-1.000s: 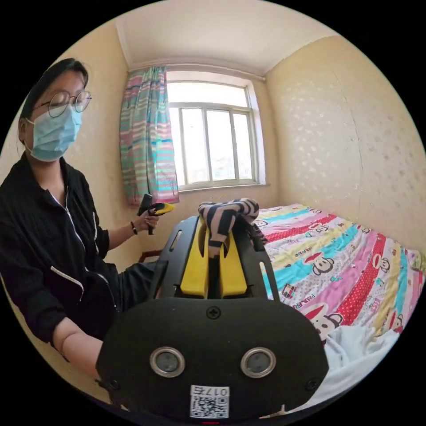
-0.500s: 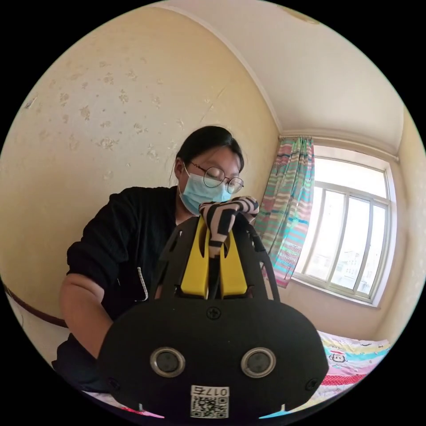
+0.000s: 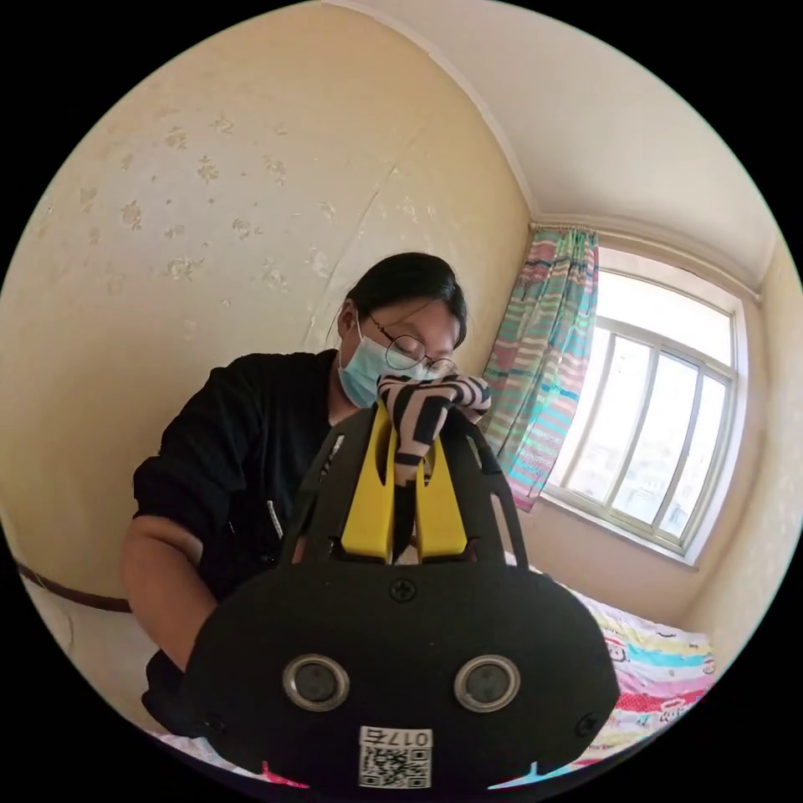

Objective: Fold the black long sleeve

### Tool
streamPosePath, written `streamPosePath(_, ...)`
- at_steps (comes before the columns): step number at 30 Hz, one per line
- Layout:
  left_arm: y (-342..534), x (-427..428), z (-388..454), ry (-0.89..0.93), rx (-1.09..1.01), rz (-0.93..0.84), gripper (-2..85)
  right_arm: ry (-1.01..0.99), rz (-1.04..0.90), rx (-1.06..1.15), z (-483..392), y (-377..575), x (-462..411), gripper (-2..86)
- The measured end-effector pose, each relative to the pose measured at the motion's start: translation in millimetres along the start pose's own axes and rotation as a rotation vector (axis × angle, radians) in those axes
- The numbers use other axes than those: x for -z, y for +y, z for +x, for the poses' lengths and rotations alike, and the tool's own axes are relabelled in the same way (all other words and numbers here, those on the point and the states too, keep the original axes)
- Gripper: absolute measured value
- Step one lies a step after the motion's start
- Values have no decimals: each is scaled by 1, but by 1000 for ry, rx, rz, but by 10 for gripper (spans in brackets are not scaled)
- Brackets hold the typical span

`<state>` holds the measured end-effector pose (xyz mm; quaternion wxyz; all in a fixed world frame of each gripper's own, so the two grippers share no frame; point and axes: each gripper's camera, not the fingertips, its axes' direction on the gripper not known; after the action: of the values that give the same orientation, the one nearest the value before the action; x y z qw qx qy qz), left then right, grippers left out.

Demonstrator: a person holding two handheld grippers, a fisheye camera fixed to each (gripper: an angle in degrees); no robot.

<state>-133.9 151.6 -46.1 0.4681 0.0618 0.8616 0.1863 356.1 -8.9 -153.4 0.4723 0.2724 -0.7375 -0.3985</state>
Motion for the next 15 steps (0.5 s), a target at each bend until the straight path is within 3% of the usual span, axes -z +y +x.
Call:
streamPosePath(2,-1,12,23,-73,-10,135,75,119,-62,-80,-1,3,5,-1)
streamPosePath(5,-8,39,54,-253,-1,179,10,279,-72,-186,-8,14,17,-1)
streamPosePath(9,-25,84,123,-530,-77,309,-3,485,-117,-323,-28,29,24,-1)
streamPosePath(15,-98,55,220,-973,-296,135,-5,743,-321,-354,-47,80,-11,0)
